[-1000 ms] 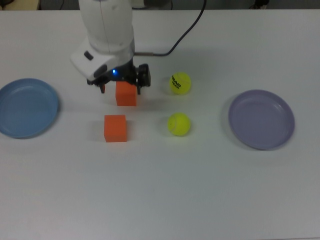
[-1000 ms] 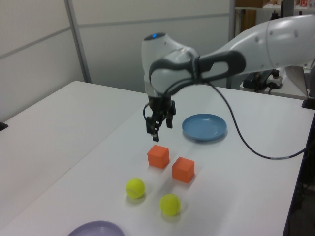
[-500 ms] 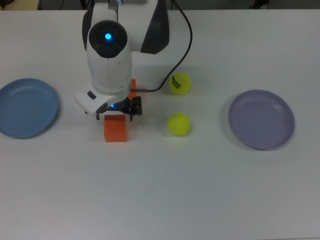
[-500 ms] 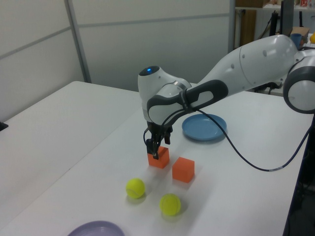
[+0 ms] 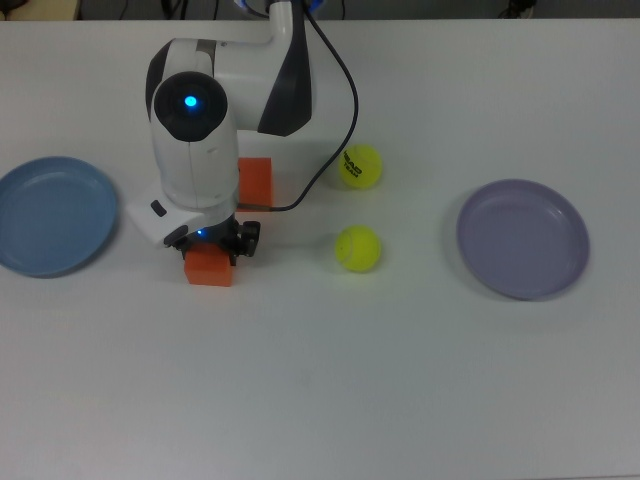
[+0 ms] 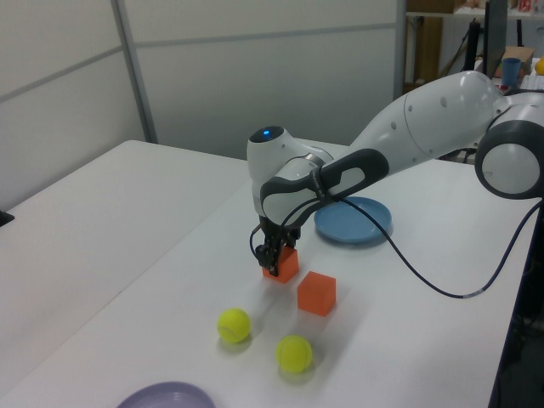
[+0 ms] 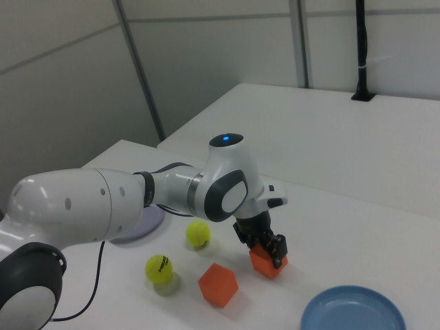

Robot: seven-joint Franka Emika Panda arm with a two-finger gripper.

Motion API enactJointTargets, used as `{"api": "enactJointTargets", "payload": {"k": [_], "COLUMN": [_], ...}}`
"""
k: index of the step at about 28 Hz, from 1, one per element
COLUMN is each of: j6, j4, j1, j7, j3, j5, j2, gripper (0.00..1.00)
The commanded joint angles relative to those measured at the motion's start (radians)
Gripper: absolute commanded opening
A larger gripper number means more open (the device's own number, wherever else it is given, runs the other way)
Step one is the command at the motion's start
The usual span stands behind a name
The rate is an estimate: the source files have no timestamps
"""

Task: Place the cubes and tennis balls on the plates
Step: 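Close the gripper on the orange cube and lift it, then carry the orange cube to the blue plate and release it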

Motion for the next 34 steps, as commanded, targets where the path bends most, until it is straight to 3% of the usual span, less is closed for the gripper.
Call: {"api": "enactJointTargets", "payload": {"k": [1,6,11,17,24,25,30,31,34], "j6": [0.004,-0.071,-0.082,-0.048,-0.039,-0.041,-0.041,-0.042,-0.045], "j4": [-0.005,0.002,0.015,0.013,0.001,-0.001,-0.01,-0.01,-0.005], "j1": [-0.016,-0.08,-0.192,-0.244,-0.303,-0.31,-0.318,-0.318,-0.317], "j7": [0.036,0.013,-0.076,-0.144,-0.181,-0.18,-0.188,-0.19,-0.19], "j3": [0.001,0.0,-0.012,-0.069,-0.078,-0.078,-0.08,-0.078,-0.075], "j5": [0.029,0.051,0.052,0.052,0.057,0.065,0.091,0.092,0.092], "j2": [-0.045,-0.103,-0.128,-0.084,-0.062,-0.062,-0.06,-0.062,-0.067], "gripper": [0.28,0.28,0.28,0.28,0.31,0.34,0.79,1.0,1.0]}}
